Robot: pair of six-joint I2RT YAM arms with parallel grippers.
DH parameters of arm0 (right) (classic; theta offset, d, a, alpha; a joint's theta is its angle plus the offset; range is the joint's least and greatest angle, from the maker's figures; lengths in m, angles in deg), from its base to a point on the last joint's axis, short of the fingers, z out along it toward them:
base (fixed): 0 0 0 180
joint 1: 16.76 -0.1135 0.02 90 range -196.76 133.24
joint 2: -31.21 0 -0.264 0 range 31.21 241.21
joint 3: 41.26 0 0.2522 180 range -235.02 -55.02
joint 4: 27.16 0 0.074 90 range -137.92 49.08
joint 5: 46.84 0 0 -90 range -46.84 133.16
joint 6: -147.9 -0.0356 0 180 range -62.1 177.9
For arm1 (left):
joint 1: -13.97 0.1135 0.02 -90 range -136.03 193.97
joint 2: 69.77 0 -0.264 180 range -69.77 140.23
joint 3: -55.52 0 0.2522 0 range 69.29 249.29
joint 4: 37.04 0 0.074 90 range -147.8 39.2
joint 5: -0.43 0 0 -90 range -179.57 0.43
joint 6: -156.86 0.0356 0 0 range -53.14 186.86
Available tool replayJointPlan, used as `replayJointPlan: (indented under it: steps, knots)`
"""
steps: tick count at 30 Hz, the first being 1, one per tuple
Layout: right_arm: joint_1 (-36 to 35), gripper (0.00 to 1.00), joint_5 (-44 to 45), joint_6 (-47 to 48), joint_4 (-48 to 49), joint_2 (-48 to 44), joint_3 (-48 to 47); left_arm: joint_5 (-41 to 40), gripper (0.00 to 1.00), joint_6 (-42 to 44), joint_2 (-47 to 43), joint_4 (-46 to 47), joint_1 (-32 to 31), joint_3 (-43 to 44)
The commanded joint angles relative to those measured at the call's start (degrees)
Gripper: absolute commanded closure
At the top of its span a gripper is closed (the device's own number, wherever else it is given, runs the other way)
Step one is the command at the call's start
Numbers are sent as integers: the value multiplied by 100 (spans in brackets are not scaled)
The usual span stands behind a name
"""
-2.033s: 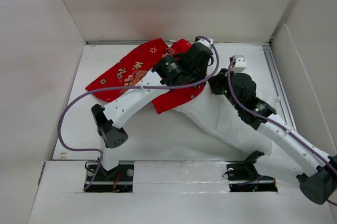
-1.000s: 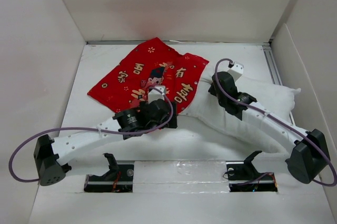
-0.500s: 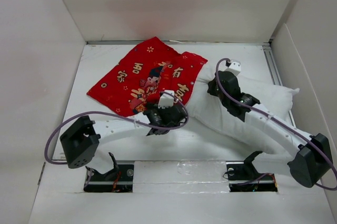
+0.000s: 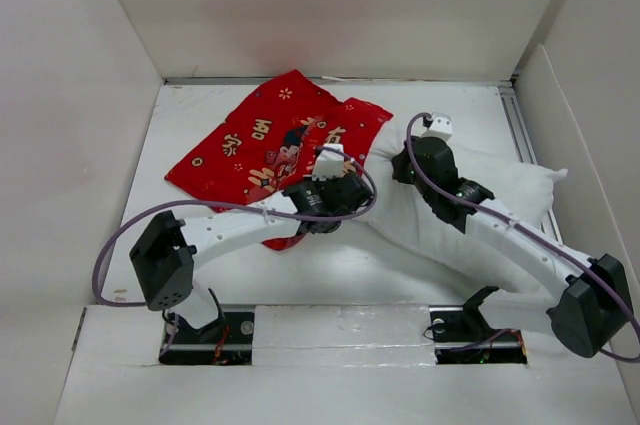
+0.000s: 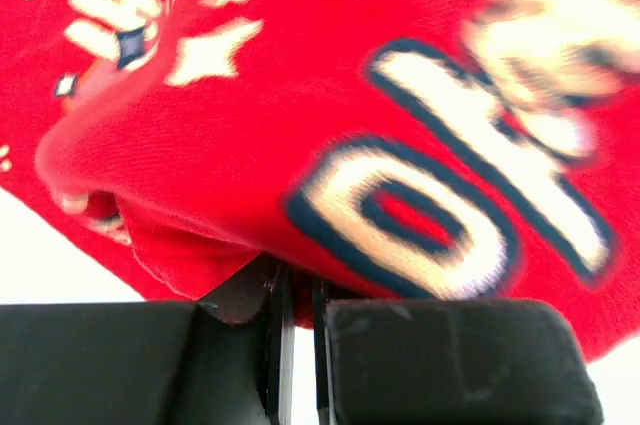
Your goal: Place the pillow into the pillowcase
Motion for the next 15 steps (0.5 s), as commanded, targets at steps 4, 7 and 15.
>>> replayJointPlan:
  steps: [4, 7, 15]
  knots:
    - [-24, 100, -652, 80, 1115, 269, -168, 1145, 100, 678, -5, -331, -420, 1733]
    - [-24, 100, -151, -262, 1045, 166, -292, 2226, 100, 1003, -364, 430, -482, 2060]
    - [-252, 100, 2433, -2082, -668, -678, -853, 4739, 100, 1004, 125, 1190, 309, 2719]
